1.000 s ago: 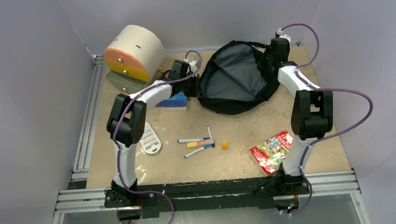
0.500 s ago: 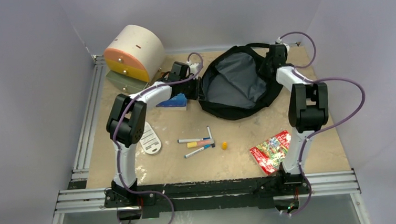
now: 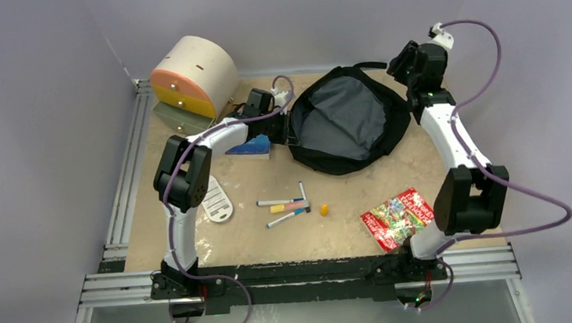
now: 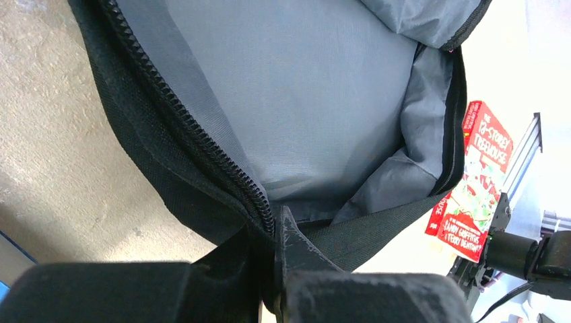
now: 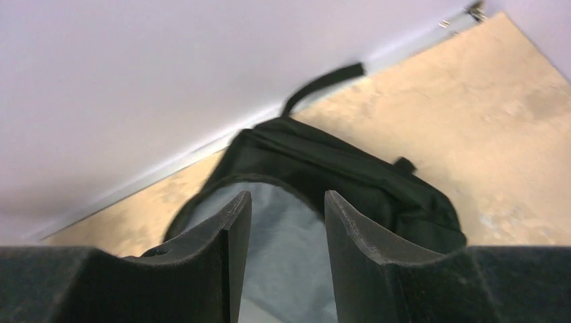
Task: Pack the student bag
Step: Adjust the student bag at the center of the board.
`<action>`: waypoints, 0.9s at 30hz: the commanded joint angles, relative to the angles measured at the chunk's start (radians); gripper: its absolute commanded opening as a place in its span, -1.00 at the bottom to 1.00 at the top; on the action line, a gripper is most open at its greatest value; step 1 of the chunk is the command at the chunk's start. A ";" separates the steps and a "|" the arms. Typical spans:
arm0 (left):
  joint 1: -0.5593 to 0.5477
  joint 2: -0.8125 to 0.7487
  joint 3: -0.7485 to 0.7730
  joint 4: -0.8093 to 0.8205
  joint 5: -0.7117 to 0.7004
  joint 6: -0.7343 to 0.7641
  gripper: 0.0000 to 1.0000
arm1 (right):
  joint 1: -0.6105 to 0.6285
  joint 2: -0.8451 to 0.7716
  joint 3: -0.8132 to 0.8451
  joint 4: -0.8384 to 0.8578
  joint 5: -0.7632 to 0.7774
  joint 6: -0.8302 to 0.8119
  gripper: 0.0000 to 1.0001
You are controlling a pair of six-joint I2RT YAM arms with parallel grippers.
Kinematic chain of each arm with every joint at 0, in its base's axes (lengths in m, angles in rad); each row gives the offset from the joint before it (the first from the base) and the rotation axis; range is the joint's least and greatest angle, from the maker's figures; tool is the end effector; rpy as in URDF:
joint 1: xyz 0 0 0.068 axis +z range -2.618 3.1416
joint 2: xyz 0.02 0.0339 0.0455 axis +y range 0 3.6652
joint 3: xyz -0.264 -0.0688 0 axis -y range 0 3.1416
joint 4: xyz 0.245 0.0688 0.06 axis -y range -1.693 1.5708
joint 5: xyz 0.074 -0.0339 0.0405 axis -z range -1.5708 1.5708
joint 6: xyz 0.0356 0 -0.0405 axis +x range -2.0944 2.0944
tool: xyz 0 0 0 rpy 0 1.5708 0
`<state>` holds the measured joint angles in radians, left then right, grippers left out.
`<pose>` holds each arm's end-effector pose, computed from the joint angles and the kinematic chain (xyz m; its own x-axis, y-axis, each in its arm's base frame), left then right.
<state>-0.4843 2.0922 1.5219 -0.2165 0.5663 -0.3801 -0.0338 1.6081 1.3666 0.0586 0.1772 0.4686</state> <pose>0.4014 -0.2327 0.1870 -0.8521 0.0945 -0.5148 0.4437 0.6521 -0.6148 0.3889 -0.0194 0.3571 -0.0689 0.4472 -0.8918 0.2663 0.8697 0.4155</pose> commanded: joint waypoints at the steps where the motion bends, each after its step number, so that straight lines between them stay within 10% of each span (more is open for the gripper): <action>1: 0.007 -0.075 0.003 0.049 0.053 -0.003 -1.00 | 0.018 -0.045 -0.061 0.071 -0.246 0.019 -0.06; 5: 0.008 -0.071 0.003 0.050 0.058 -0.011 -1.00 | 0.115 0.016 -0.066 -0.007 -0.328 -0.097 -0.04; 27: 0.025 -0.078 0.011 0.037 0.037 -0.017 -1.00 | 0.451 0.292 0.039 -0.144 0.373 -0.512 0.65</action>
<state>-0.4789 2.0922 1.5219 -0.2108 0.5728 -0.3832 0.4034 1.9053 1.3800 -0.1074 0.4480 0.0486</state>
